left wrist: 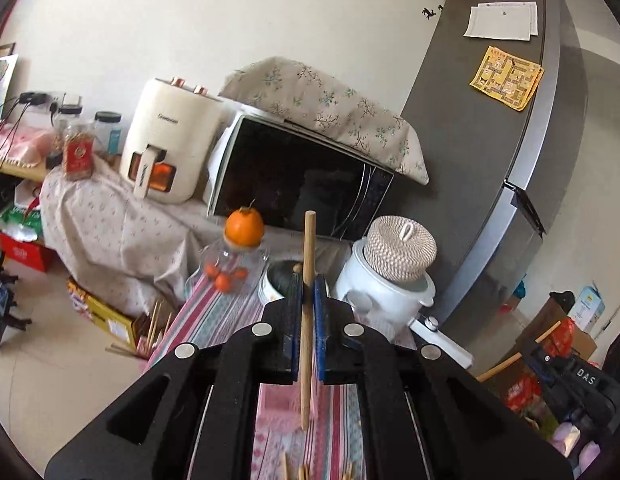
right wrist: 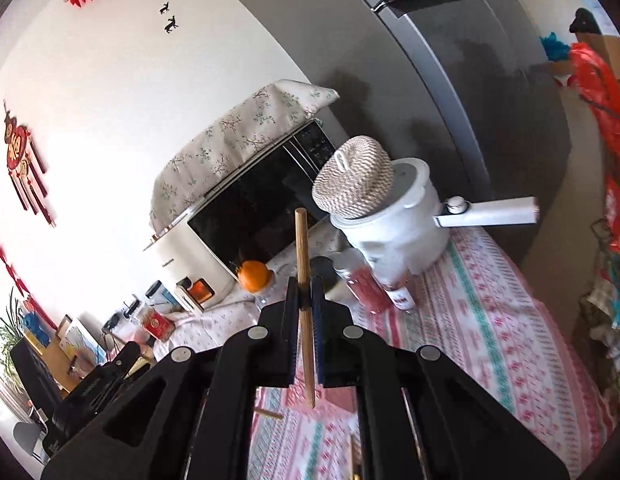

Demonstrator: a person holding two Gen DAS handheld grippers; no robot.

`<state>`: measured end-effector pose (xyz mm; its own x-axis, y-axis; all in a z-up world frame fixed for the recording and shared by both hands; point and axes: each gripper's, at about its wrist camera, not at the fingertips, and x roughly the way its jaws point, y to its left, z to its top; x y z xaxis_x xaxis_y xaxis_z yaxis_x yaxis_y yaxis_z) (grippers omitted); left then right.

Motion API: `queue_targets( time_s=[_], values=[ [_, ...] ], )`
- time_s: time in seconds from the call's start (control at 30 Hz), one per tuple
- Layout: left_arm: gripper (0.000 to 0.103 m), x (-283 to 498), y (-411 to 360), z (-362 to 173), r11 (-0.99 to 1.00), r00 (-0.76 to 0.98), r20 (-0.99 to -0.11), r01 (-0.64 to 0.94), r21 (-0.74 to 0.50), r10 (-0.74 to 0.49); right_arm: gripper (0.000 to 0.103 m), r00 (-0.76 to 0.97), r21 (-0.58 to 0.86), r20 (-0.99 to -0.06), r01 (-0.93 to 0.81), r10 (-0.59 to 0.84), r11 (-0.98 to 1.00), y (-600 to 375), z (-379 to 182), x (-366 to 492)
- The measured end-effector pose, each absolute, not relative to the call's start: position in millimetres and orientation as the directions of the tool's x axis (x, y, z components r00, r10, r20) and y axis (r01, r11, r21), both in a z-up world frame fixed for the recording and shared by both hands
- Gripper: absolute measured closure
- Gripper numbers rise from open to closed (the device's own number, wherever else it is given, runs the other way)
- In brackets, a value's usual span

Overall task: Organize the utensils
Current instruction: 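Lift both held chopsticks upright and carry them over the pink basket, then lower the chopsticks into the pink basket and open both tools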

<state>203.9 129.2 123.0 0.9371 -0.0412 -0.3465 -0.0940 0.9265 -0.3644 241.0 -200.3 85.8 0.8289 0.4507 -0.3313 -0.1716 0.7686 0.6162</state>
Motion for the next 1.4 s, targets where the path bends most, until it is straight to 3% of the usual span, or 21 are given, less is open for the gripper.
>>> queue_targets(
  time_s=[0.1, 0.17, 0.23, 0.33, 0.77, 0.87, 1.07, 1.13, 1.27, 1.37, 1.4],
  values=[
    [0.097, 229.2, 128.2, 110.0, 0.927, 0.941, -0.338, -0.104, -0.359, -0.025, 0.097, 0.833, 0.613, -0.325, -0.175, 0.448, 0.771, -190.2, 82.8, 256.2],
    [0.097, 252.5, 128.6, 92.0, 0.927, 0.924, -0.38, -0.11, -0.358, -0.037, 0.097, 0.829, 0.611, -0.331, -0.175, 0.451, 0.772, -182.4, 76.8, 267.7],
    [0.087, 264.5, 136.4, 71.8, 0.909, 0.899, -0.433, -0.131, -0.395, -0.059, 0.097, 0.822, 0.612, -0.34, -0.176, 0.458, 0.771, -177.3, 70.9, 275.9],
    [0.077, 256.8, 152.0, 57.0, 0.879, 0.898, -0.439, -0.183, -0.439, -0.032, 0.097, 0.813, 0.605, -0.361, -0.168, 0.457, 0.778, -167.7, 61.7, 287.8],
    [0.073, 253.3, 160.0, 50.6, 0.872, 0.871, -0.49, -0.217, -0.44, -0.03, 0.096, 0.801, 0.579, -0.4, -0.156, 0.445, 0.8, -120.2, 26.9, 322.6],
    [0.073, 259.2, 152.3, 40.5, 0.889, 0.851, -0.524, -0.218, -0.402, -0.028, 0.089, 0.76, 0.558, -0.468, -0.142, 0.451, 0.817, -106.7, 8.6, 334.7],
    [0.07, 259.3, 141.4, 34.2, 0.906, 0.839, -0.543, -0.204, -0.37, -0.033, 0.089, 0.768, 0.457, -0.504, -0.15, 0.394, 0.877, -101.0, 7.8, 325.2],
    [0.067, 256.9, 135.9, 35.1, 0.914, 0.84, -0.542, -0.197, -0.356, -0.03, 0.086, 0.77, 0.422, -0.512, -0.161, 0.381, 0.892, -100.6, 9.1, 318.7],
    [0.062, 252.1, 121.2, 35.4, 0.933, 0.835, -0.55, -0.186, -0.309, -0.015, 0.069, 0.769, 0.368, -0.53, -0.171, 0.357, 0.914, -99.6, 8.5, 308.4],
    [0.053, 247.2, 110.8, 33.4, 0.944, 0.831, -0.556, -0.177, -0.279, -0.008, 0.066, 0.769, 0.343, -0.539, -0.172, 0.344, 0.923, -99.6, 6.7, 300.3],
    [0.051, 245.5, 108.9, 32.6, 0.946, 0.831, -0.556, -0.177, -0.273, -0.005, 0.058, 0.769, 0.335, -0.541, -0.173, 0.339, 0.926, -99.3, 6.7, 298.0]
  ],
)
